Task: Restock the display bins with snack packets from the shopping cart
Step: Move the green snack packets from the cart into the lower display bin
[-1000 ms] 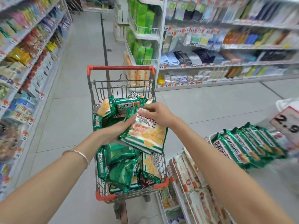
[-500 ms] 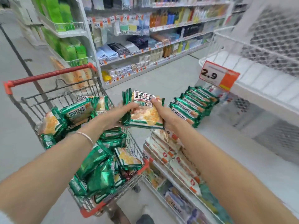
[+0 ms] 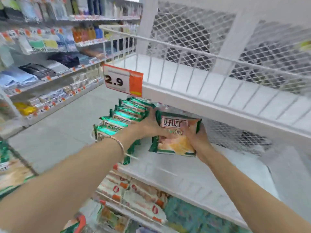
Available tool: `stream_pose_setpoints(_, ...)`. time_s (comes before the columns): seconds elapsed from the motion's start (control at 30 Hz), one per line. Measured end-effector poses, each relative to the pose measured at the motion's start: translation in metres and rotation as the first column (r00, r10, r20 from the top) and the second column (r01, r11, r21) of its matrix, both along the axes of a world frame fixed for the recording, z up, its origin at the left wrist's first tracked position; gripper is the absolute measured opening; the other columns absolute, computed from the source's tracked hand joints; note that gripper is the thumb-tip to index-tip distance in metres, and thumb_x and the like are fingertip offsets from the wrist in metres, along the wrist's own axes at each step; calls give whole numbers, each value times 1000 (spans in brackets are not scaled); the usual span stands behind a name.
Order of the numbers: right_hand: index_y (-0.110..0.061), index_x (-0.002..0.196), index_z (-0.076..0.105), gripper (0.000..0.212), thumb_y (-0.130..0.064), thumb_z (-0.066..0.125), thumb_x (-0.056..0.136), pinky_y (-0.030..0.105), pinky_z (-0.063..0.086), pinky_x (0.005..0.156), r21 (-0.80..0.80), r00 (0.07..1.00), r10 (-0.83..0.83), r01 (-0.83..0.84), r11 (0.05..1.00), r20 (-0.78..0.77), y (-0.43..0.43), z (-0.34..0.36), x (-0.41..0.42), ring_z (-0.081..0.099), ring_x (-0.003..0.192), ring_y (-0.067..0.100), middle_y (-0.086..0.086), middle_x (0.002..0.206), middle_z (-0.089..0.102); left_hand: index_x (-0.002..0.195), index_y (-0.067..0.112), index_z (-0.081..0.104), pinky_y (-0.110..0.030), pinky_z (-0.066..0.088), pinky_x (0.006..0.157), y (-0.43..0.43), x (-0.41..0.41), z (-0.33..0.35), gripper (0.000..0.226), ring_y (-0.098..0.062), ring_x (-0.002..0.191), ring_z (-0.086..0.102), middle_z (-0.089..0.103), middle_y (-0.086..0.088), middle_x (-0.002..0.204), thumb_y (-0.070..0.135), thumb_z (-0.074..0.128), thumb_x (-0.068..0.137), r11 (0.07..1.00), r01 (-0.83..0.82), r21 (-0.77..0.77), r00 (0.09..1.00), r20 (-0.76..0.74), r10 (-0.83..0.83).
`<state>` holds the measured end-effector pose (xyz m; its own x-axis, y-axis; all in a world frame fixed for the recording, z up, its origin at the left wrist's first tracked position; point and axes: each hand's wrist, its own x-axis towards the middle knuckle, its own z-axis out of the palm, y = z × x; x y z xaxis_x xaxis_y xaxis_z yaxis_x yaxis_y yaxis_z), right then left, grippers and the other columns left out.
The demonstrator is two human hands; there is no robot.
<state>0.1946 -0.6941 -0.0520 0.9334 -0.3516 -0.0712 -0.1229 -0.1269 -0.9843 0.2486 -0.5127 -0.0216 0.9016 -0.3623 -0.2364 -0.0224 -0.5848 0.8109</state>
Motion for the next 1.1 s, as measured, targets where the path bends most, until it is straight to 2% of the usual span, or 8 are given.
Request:
stream_pose_setpoints(0.17,-38,149,24,93,-26,85,79,36,48,105,-82,996,37,-30,996,86,-38,-72,34,62,114,8,-9,129,63,152,21,14,-21,49,86,-40,44,-54,121,-4,89,55,51,19,99,19,95,61,983,151,101,973,162,-166)
stream_pose_setpoints(0.33,-46,148,20,117,-38,95,58,49,52,100,-59,969,182,-174,983,166,-45,-127,66,64,117,12,-12,130,62,140,17,37,-38,44,106,-44,74,-72,102,-20,115,54,53,2,122,48,91,60,837,125,532,848,381,-368)
stream_pose_setpoints(0.43,-51,148,8,128,-13,95,61,34,48,104,-204,900,365,-322,925,238,-58,-138,78,54,129,6,-13,142,51,157,20,14,-46,17,122,-45,88,-70,125,-27,148,23,17,-6,164,70,78,62,605,-3,796,735,412,-538)
stream_pose_setpoints(0.63,-28,159,7,136,-38,95,55,36,41,112,-320,935,291,-218,922,201,-28,-142,111,50,132,16,2,144,44,158,28,-12,-48,0,122,-33,112,-75,127,-22,154,3,-2,-2,168,64,74,71,410,-69,909,641,355,-681)
stream_pose_setpoints(0.87,-28,158,-9,133,-45,88,69,30,22,120,-457,934,282,-157,875,219,-11,-140,115,21,150,18,1,164,9,155,32,-20,-47,6,124,-13,132,-84,141,-16,154,-3,-11,5,166,68,80,61,468,-116,876,662,420,-621)
stream_pose_setpoints(0.93,-31,157,-14,132,-64,79,69,40,7,122,-699,924,277,-17,715,262,-23,-135,108,2,154,22,3,166,-7,148,33,-33,-48,4,125,-11,129,-83,145,-18,154,-7,-23,6,161,73,76,62,437,-143,888,649,417,-636)
stream_pose_setpoints(1.0,-32,157,-7,118,-70,68,75,60,9,121,-946,826,474,204,252,304,-39,-136,107,4,154,34,9,166,-5,139,33,-44,-47,5,125,-10,124,-85,147,-17,153,-9,-31,5,153,74,75,62,401,-168,901,644,408,-647)
stream_pose_setpoints(1.1,-36,159,2,90,-65,52,91,68,9,118,-887,757,652,327,-325,41,-66,-143,124,3,153,37,11,167,-1,139,30,-46,-45,7,124,-12,120,-89,151,-18,153,-7,-25,2,160,70,78,63,394,-188,900,659,412,-629)
